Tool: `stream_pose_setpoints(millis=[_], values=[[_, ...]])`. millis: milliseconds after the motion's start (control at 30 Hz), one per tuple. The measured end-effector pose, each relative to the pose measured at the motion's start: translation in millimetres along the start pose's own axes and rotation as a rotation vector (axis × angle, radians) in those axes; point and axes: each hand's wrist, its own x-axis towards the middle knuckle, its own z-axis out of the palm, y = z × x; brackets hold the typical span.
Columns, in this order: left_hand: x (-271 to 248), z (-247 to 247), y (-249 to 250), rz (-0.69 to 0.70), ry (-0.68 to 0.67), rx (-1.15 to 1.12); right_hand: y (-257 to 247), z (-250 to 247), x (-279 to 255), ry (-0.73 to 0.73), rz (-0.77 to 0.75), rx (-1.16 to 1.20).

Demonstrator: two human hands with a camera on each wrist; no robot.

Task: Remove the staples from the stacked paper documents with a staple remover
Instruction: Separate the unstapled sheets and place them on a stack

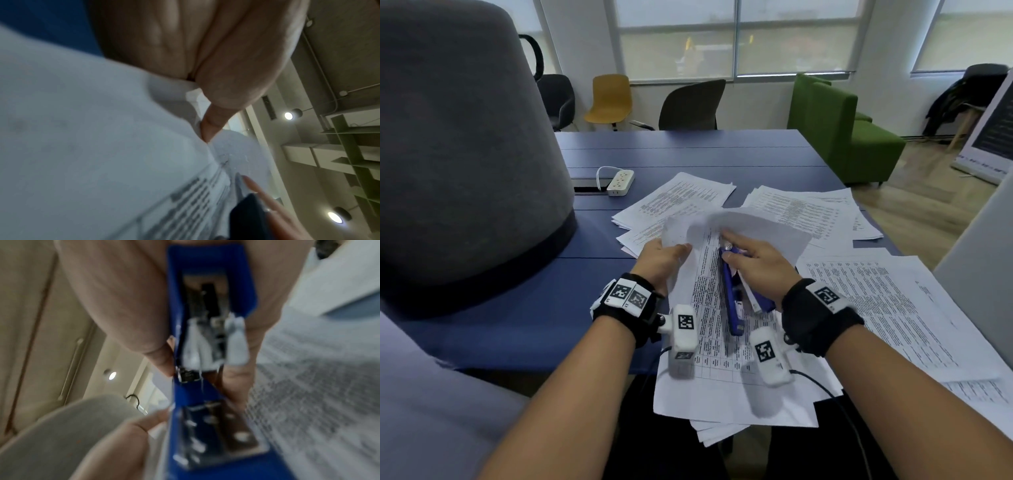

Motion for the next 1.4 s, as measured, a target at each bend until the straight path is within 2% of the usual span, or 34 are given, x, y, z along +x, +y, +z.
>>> stream_pose_setpoints(millis=[67, 100, 233, 333, 400, 533, 667, 800, 967, 1033, 1133, 1233, 1333, 1400], values=[[3, -1, -2, -0.021, 0.013, 0.043, -1, -2, 2, -0.026, 0.014, 0.074], [5, -2, -3, -0.031, 0.023, 0.074, -2, -3, 2, -0.041, 0.000, 0.014], [14, -12, -9, -0.058, 0.136, 0.095, -4, -8, -3, 0.042, -0.106, -0.477], [19, -17, -13, -0.045, 0.261, 0.154, -5, -10, -5, 0.047, -0.105, -0.670], [26, -19, -19, -0.023, 0.289, 0.215, -5, -9, -6, 0.011, -0.079, -0.734], [35, -27, -25, 0.028, 0.235, 0.320, -2, -4, -8, -0.049, -0.058, -0.728], [24, -39, -19, 0.077, 0.186, 0.644, 2, 2, -9, -0.108, -0.056, -0.695], [4, -56, -11, 0.058, 0.163, 0.989, -4, 14, -14, -0.190, -0.074, -0.641], [-28, -107, -10, 0.062, 0.031, 1.310, -10, 40, -18, -0.291, -0.078, -0.637], [-40, -138, -9, 0.027, 0.046, 1.455, -14, 51, -20, -0.331, -0.083, -0.617], [-54, -193, -9, -0.037, 0.174, 1.576, -29, 71, -31, -0.377, -0.125, -0.546], [-73, -238, -12, 0.058, 0.245, 1.529, -45, 101, -48, -0.479, -0.158, -0.446], [-104, -252, -15, 0.271, 0.274, 1.285, -49, 140, -62, -0.599, -0.160, -0.345], [-128, -254, -18, 0.332, 0.312, 1.109, -46, 169, -70, -0.666, -0.153, -0.301]])
